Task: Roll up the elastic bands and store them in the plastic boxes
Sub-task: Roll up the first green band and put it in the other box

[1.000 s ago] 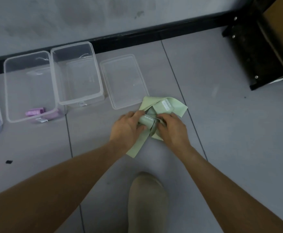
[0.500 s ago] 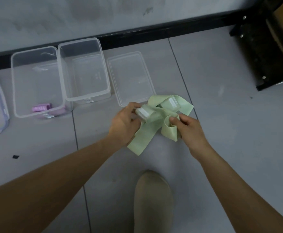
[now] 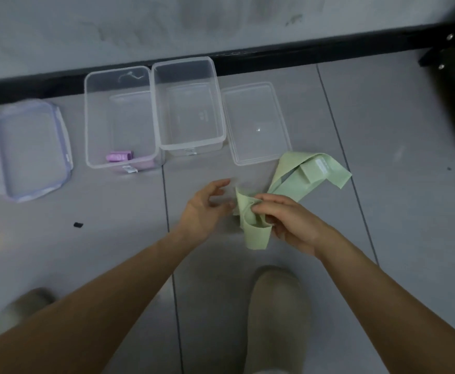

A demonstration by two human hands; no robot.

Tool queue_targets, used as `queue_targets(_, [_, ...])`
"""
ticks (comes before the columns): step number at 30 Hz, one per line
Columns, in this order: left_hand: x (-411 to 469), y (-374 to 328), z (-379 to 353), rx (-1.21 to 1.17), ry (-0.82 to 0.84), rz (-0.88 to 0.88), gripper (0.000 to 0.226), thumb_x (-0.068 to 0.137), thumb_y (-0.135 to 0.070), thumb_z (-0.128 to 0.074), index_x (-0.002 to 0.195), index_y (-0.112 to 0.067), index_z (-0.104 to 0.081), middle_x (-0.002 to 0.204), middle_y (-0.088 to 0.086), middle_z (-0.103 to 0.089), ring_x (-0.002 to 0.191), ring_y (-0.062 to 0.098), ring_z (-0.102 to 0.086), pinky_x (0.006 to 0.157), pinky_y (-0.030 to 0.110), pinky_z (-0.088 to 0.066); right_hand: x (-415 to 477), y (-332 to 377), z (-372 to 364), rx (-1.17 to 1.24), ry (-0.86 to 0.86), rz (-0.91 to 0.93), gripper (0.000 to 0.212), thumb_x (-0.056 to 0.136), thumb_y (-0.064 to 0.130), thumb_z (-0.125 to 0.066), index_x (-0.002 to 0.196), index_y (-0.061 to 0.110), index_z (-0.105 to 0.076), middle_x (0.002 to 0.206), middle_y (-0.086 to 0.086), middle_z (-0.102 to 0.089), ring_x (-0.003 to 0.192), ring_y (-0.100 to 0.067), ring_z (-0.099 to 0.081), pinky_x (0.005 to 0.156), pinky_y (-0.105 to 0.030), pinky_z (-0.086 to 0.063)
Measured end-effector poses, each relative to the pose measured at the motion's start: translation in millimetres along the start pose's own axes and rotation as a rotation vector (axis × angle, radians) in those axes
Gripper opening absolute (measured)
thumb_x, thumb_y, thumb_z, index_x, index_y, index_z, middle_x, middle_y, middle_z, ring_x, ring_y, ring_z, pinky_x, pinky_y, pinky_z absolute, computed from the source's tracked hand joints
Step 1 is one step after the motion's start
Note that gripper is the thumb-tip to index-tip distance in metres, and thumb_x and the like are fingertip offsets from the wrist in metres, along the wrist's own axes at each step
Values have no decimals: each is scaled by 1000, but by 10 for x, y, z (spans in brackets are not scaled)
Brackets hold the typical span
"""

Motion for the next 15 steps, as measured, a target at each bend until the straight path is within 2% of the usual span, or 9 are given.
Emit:
queue_targets(3, [-110, 57, 212, 60, -51, -25, 22, 85, -20, -73, 106, -20, -67, 99, 0, -69, 84, 14, -66, 73, 20, -48, 49, 70, -192, 33, 117, -66, 26, 85, 11, -58, 108, 3, -66, 96, -20, -59, 91, -32, -58, 96, -49, -51])
queue_targets(5, [-216, 160, 393, 136, -95, -36, 4, 88, -24, -69, 88, -23, -66, 82, -7, -69, 70, 4, -62, 66, 17, -44, 91, 107, -314, 44, 177, -103, 29, 86, 10, -54, 111, -2, -63, 103, -21, -61, 99, -34, -60, 97, -60, -49])
queue_targets(6, [-280, 209, 480, 151, -116, -34, 10, 90, -22, -66, 81, -24, -62, 73, -12, -65, 64, 0, -58, 63, 16, -42, 121, 117, -363, 56, 192, -117, 32, 89, 9, -51, 116, -4, -61, 106, -21, -61, 102, -34, -61, 93, -59, -51])
queue_targets(8, [-423, 329, 657, 157, -145, -8, 19, 93, -22, -62, 76, -25, -55, 61, -18, -58, 57, -4, -50, 59, 16, -39, 183, 158, -451, 92, 185, -151, 34, 95, 11, -46, 123, 1, -61, 107, -18, -64, 102, -33, -64, 81, -50, -57])
queue_targets(11, [-676, 511, 900, 171, -182, 47, 19, 89, -36, -60, 75, -23, -55, 57, -17, -56, 52, -1, -46, 51, 14, -35, 350, 177, -523, 106, 126, -225, 36, 97, 20, -48, 129, 13, -63, 117, -12, -69, 106, -30, -68, 68, -34, -58])
queue_targets(13, [-823, 653, 1027, 170, -181, 72, 18, 89, -36, -60, 76, -24, -55, 57, -16, -57, 51, -1, -46, 49, 15, -34, 494, 141, -554, 120, 75, -273, 38, 95, 27, -55, 129, 11, -62, 122, -13, -68, 109, -33, -67, 66, -33, -59])
queue_targets(15, [-937, 769, 1118, 186, -171, 91, 20, 92, -29, -61, 74, -27, -53, 58, -17, -56, 52, -1, -46, 49, 15, -33, 630, 109, -613, 125, 42, -285, 39, 92, 35, -62, 124, 11, -63, 120, -14, -69, 110, -35, -67, 71, -35, -59])
Point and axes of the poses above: each hand's wrist, its own x-axis towards the middle knuckle, its own z-axis out of the back of the hand, y = z × x, the point moved 1 cm from there along x, towards the middle knuckle
